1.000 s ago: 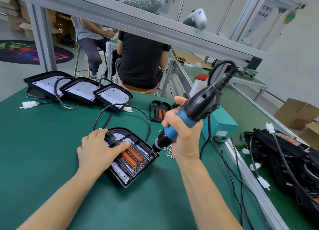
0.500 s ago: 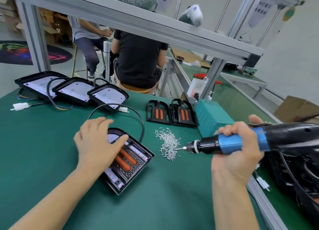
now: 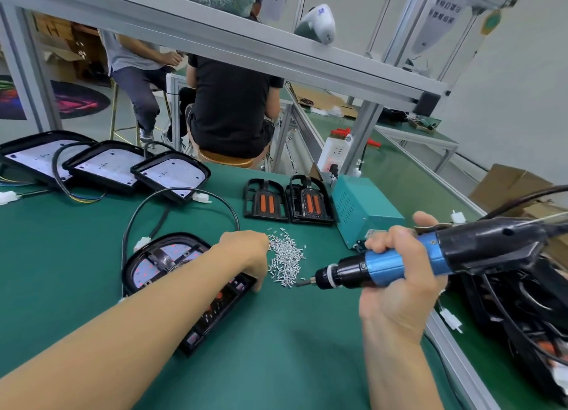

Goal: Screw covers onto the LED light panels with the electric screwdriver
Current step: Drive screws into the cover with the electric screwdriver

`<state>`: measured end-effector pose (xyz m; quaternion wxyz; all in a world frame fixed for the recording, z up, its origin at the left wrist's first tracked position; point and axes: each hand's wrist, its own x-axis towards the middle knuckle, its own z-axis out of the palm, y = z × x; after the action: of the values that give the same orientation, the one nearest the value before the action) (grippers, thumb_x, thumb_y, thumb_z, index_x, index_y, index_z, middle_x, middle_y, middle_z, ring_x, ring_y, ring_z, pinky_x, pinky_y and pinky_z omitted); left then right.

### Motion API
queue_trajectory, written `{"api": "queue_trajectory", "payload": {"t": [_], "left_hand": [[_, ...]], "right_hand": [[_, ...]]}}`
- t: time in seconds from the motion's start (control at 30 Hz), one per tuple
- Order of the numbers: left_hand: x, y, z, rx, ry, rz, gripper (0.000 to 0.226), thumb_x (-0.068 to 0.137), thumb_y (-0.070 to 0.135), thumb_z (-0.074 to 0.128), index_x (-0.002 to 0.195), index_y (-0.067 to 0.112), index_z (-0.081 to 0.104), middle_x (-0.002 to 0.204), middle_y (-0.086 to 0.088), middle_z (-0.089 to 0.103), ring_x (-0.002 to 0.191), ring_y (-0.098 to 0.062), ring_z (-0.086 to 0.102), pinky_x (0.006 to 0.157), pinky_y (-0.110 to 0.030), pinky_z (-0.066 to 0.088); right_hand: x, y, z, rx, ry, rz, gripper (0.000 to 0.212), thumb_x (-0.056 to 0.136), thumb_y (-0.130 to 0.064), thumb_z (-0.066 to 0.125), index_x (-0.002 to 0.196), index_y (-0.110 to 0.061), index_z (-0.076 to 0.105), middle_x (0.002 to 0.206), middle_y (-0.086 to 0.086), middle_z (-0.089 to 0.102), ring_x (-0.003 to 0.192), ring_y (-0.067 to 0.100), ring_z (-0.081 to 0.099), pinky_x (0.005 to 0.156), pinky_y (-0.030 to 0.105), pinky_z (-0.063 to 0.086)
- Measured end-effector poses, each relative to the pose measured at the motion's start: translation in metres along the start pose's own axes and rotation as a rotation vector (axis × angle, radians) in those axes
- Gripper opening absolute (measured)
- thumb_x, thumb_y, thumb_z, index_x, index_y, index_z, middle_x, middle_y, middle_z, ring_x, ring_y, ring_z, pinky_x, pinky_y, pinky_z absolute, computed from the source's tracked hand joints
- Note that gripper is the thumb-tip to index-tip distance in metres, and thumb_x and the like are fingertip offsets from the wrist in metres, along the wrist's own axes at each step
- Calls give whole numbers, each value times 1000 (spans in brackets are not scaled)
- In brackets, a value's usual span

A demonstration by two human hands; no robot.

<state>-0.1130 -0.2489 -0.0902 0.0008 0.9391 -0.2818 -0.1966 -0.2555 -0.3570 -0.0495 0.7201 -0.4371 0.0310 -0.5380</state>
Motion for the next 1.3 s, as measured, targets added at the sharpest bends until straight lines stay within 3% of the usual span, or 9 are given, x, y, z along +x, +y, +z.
{"api": "queue_trajectory", "payload": {"t": [0.13,0.4,0.6,0.73,0.8,0.87,1.03,1.13,1.3], "left_hand": [[-1,3,5,-12,4,-30,45,65,29,85,77,12,45,103,-4,65,97,-27,62,73,-34,48],[-1,8,11,11,81,-29,28,73,11,78,89,11,55,106,-9,64,80,-28,50,67,-34,44],[-5,12,10,72,124,9,16,76,-1,58,72,7,46,74,-8,46,88,-28,60,72,-35,49],[-7,13,12,79,145,50,25,73,5,57,62,14,37,64,-1,40,75,-27,56,63,-28,45],[-6,7,13,-84,162,73,15,71,8,59,59,11,50,64,-2,55,69,-23,55,63,-28,50],[-7,-6,12,-474,161,98,11,69,7,60,60,11,66,67,-5,69,62,-15,60,57,-23,51],[-21,-39,-1,-1340,209,154,10,77,-1,66,74,4,74,72,-10,73,70,-13,70,63,-20,55],[-33,-53,-2,-1572,234,209,9,84,-4,64,86,1,71,76,-18,72,74,-19,71,66,-22,57],[-50,-66,9,-1786,218,215,9,90,2,58,85,4,65,82,-11,71,76,-17,70,61,-26,57]], "right_hand": [[-1,1,0,-4,-9,5,29,72,1,56,94,-17,55,55,-3,51,50,14,51,61,25,48],[-3,1,-1,8,-22,24,30,71,3,55,95,-16,55,56,-4,51,50,14,50,61,25,48],[-2,0,-4,16,-13,31,30,72,2,56,94,-18,57,57,-3,51,50,14,51,61,25,48],[-2,-1,-3,16,-12,27,30,72,3,55,93,-18,57,58,-3,50,50,13,51,60,26,49],[-1,-3,-3,14,-12,17,30,72,3,55,94,-17,56,57,-3,50,50,13,51,61,25,49],[0,-5,-2,12,-9,10,30,72,2,55,95,-17,56,57,-4,51,49,13,52,61,24,49],[0,-7,4,33,-14,22,29,72,1,55,94,-18,56,56,-5,50,49,12,51,60,23,49],[-3,-5,11,66,-29,45,28,72,1,55,94,-18,56,56,-3,48,49,13,50,61,24,48],[-11,0,30,87,-63,80,29,71,0,54,94,-18,54,54,-4,48,50,13,49,61,22,48]]}}
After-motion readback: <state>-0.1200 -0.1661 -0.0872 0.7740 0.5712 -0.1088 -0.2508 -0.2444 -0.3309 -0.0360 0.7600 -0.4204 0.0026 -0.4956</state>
